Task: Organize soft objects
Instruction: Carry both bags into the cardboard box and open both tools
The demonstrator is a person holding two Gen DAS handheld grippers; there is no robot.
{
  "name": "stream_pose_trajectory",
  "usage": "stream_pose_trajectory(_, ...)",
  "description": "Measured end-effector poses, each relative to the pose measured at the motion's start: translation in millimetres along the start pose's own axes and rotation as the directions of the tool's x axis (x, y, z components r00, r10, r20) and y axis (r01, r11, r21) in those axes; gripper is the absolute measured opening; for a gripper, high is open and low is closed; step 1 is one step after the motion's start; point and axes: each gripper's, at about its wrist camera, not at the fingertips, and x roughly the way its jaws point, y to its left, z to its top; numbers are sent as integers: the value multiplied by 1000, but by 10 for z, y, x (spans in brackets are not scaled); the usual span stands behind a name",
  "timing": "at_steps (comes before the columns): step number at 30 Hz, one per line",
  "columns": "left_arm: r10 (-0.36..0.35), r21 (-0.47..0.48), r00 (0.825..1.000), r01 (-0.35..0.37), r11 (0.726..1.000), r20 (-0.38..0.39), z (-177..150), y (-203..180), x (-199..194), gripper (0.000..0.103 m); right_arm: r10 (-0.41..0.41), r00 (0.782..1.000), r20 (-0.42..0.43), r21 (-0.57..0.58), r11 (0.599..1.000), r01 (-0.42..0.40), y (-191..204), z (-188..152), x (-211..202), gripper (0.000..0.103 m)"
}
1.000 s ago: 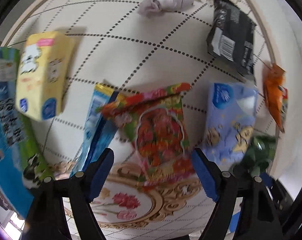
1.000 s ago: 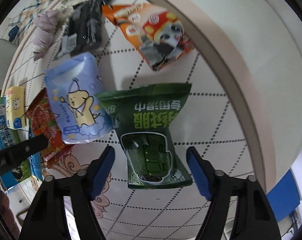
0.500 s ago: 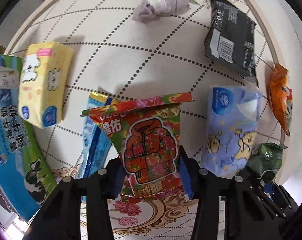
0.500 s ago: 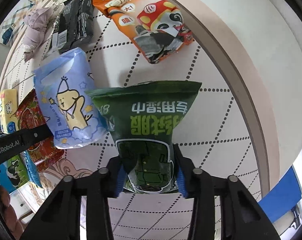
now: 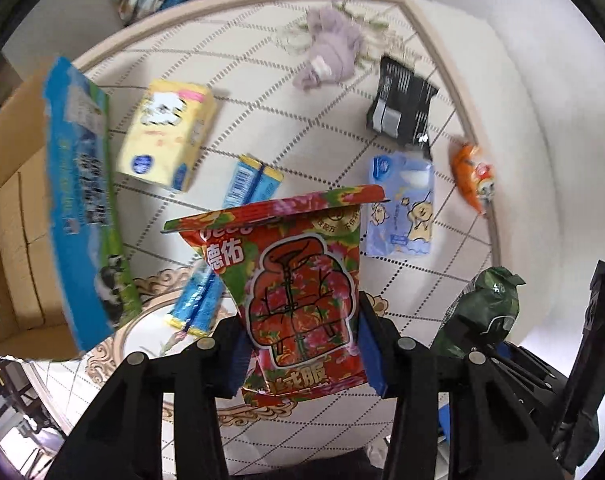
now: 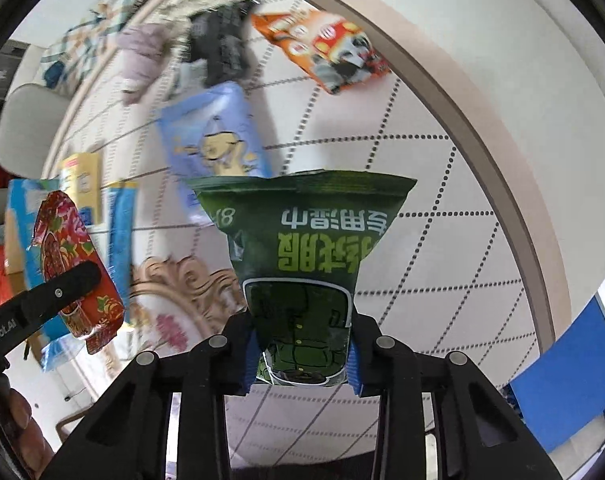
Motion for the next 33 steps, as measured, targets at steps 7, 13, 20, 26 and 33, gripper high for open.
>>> stream_pose_trajectory(7,-51,-33,992,55,998,117,249,536,-598,43,74,996,51,-98,993,-68,340,35,-593,36)
stream_pose_trajectory(13,-29,-61,979,42,997,201,267,1138,-1232,43,155,986,62,-293,947,-130,1488,-14,-1419,36)
stream_pose_trajectory(20,38,-190,971,7,982,234,290,2412,-1507,43,227,974,5,-458,866,-199,3017,-105,-1484,36)
stream_pose_trajectory(26,64,-250,983,-20,968,171,455,3453,-1251,43,173,984,-36,-535,829,-165,4304,-73,-967,36)
stream_pose_trajectory(33,-40,-291,998,54,955,53,762,4100,-549,43,61,995,-83,-556,826,-97,5086,45,-71,36)
